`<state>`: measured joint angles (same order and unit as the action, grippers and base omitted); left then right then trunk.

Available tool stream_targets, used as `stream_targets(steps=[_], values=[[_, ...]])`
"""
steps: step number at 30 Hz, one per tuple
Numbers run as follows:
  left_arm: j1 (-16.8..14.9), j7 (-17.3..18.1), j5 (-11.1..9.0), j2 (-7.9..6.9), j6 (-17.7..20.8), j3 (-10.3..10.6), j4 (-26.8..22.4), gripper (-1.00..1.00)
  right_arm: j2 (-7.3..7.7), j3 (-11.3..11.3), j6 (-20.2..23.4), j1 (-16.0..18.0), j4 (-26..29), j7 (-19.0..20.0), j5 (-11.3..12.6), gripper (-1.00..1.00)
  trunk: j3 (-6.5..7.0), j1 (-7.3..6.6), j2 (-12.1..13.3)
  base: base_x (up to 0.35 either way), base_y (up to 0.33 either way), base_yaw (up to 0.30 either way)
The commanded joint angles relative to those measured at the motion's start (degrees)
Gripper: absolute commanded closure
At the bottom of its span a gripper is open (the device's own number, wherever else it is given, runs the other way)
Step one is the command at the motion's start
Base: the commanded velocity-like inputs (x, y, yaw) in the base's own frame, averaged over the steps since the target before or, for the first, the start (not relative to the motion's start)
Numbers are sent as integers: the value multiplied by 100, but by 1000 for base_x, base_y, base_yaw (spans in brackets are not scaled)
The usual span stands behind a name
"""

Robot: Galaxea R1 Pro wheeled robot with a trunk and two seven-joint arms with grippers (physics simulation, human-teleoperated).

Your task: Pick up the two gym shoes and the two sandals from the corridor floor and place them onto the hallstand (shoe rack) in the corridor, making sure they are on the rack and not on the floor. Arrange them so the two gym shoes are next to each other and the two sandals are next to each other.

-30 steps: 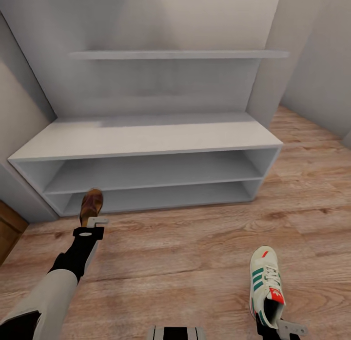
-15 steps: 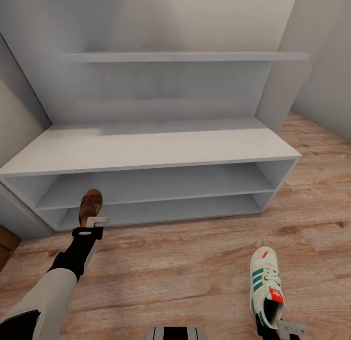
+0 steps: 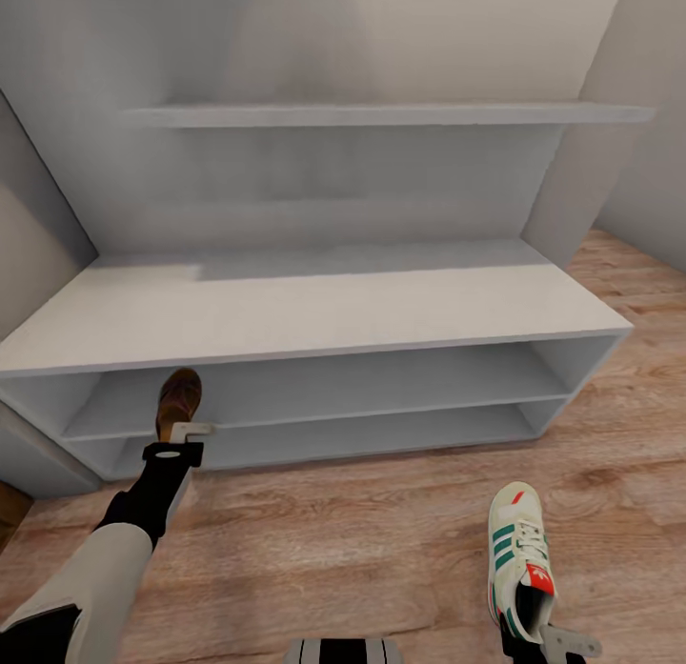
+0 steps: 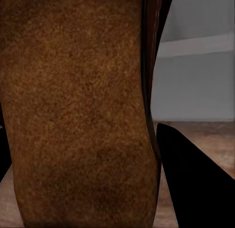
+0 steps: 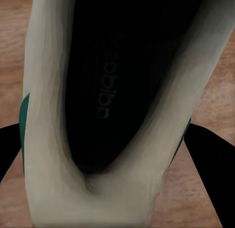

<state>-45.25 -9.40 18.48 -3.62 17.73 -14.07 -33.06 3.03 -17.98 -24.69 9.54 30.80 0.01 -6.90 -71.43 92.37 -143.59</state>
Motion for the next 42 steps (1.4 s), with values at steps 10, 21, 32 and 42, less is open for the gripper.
stream_targets(steps=[10,21,32,42], values=[[-2,8,42,11,33,-6,-51,100,-4,-30,-19,4,-4,8,-57,100,-4,-1,-1,204,4,0],[-2,8,42,-12,34,-8,-60,100,-4,-30,-19,4,-4,8,-57,100,-4,-1,-1,154,0,0],[8,8,42,-27,30,-8,-60,100,-4,-30,-19,4,-5,8,-57,100,-4,-1,-1,129,0,0],[-10,0,50,-32,37,-8,-60,-100,-4,-30,-19,4,-6,8,-57,100,-4,-1,-1,2,0,0]])
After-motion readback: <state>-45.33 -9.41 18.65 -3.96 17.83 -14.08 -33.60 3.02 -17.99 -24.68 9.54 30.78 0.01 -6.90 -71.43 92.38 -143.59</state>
